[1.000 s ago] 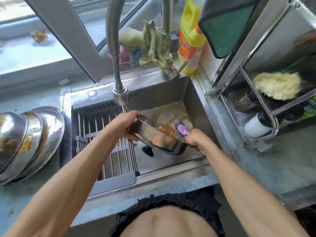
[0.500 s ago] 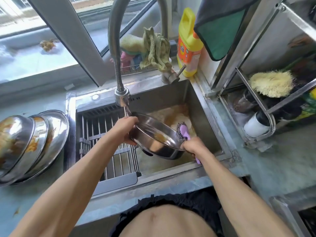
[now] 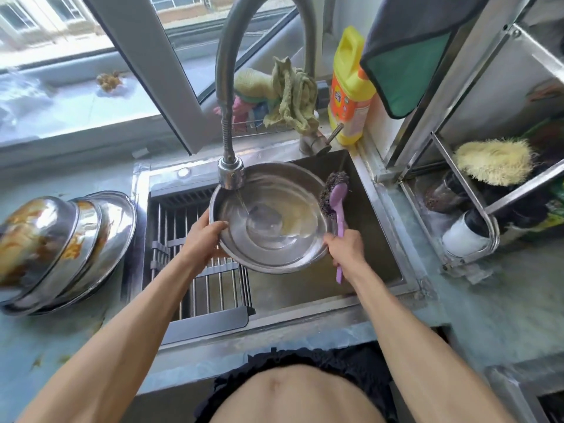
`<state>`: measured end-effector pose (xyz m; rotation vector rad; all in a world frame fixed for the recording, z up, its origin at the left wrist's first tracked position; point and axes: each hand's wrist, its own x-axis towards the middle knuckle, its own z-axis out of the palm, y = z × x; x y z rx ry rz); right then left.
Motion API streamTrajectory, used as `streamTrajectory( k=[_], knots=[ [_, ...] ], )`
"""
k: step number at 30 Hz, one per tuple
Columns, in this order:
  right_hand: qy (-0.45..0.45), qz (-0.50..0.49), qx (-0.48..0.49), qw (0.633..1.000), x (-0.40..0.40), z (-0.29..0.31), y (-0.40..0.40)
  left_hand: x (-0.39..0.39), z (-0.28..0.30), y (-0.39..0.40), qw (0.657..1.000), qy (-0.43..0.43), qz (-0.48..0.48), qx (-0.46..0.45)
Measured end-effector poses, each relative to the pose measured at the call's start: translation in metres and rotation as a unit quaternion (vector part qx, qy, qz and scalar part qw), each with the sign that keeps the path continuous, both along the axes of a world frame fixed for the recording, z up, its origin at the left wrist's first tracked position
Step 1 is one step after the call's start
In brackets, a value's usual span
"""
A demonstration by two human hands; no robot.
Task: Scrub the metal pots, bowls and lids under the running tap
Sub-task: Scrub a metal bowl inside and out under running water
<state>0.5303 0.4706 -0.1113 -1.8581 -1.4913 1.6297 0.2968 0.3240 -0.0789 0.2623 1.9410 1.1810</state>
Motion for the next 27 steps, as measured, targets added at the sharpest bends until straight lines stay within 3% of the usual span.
streamTrajectory(
  k=[3, 7, 10, 12, 15, 17, 20, 24, 27],
  knots=[
    [-0.029, 0.028, 0.062, 0.997, 0.0, 0.004, -0.003, 0.012, -0.005, -0.002, 0.999, 0.029, 0.038, 0.004],
    [-0.09, 0.135, 0.165, 0.973, 0.0, 0.019, 0.006, 0.017, -0.015, 0.001, 0.994, 0.079, 0.075, 0.018],
    [-0.141, 0.212, 0.265, 0.93, 0.001, 0.03, 0.008, 0.022, -0.012, 0.007, 0.992, 0.086, 0.078, 0.039],
    [-0.225, 0.278, 0.31, 0.881, -0.001, 0.036, 0.005, 0.023, -0.013, 0.01, 0.994, 0.082, 0.067, 0.038],
    [-0.326, 0.324, 0.328, 0.825, -0.01, 0.043, 0.003, 0.019, -0.017, 0.009, 0.995, 0.082, 0.051, 0.032],
    [-0.357, 0.336, 0.315, 0.813, -0.017, 0.045, 0.005, 0.018, -0.017, 0.007, 0.995, 0.088, 0.046, 0.03],
    [-0.352, 0.377, 0.281, 0.809, -0.031, 0.044, 0.012, 0.021, -0.02, -0.001, 0.995, 0.084, 0.045, 0.035],
    [-0.24, 0.438, 0.239, 0.833, -0.062, 0.038, 0.013, 0.028, -0.016, -0.004, 0.995, 0.078, 0.014, 0.056],
    [-0.183, 0.522, 0.216, 0.805, -0.081, 0.044, -0.004, 0.027, -0.011, 0.002, 0.995, 0.079, 0.028, 0.055]
  ],
)
